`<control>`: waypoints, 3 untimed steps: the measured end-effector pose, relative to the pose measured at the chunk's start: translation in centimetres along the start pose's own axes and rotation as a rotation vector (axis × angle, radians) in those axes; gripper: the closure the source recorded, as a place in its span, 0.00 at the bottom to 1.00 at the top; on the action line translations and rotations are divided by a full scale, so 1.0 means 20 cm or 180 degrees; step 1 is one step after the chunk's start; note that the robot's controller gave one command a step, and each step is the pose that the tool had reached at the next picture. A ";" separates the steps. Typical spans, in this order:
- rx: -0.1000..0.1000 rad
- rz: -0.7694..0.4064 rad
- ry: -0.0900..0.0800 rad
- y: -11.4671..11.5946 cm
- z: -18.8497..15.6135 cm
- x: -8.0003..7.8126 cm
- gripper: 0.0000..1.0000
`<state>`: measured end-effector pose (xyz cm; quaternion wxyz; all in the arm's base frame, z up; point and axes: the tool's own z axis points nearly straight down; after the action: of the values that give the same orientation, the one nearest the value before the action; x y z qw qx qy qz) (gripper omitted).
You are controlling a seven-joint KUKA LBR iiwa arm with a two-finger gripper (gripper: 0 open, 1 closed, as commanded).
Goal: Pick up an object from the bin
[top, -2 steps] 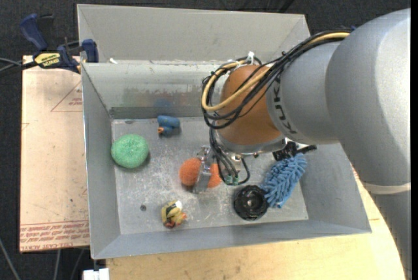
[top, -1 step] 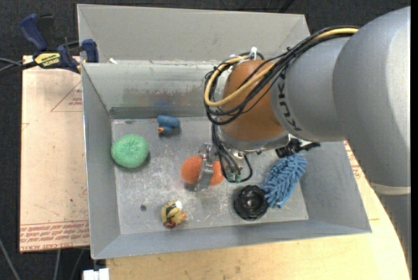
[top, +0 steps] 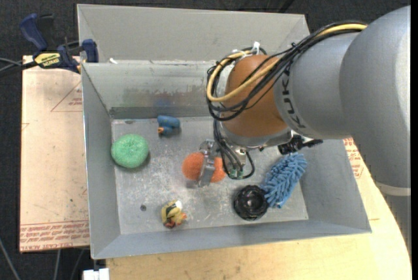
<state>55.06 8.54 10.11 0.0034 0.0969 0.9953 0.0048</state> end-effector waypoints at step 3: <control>-0.0004 -0.0001 -0.0004 0.00 -0.16 0.00 1.00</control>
Offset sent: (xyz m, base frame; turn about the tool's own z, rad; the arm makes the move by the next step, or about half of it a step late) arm 0.0000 -0.0001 0.0458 0.0000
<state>55.11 8.55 13.24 0.0042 0.0967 0.9953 0.0053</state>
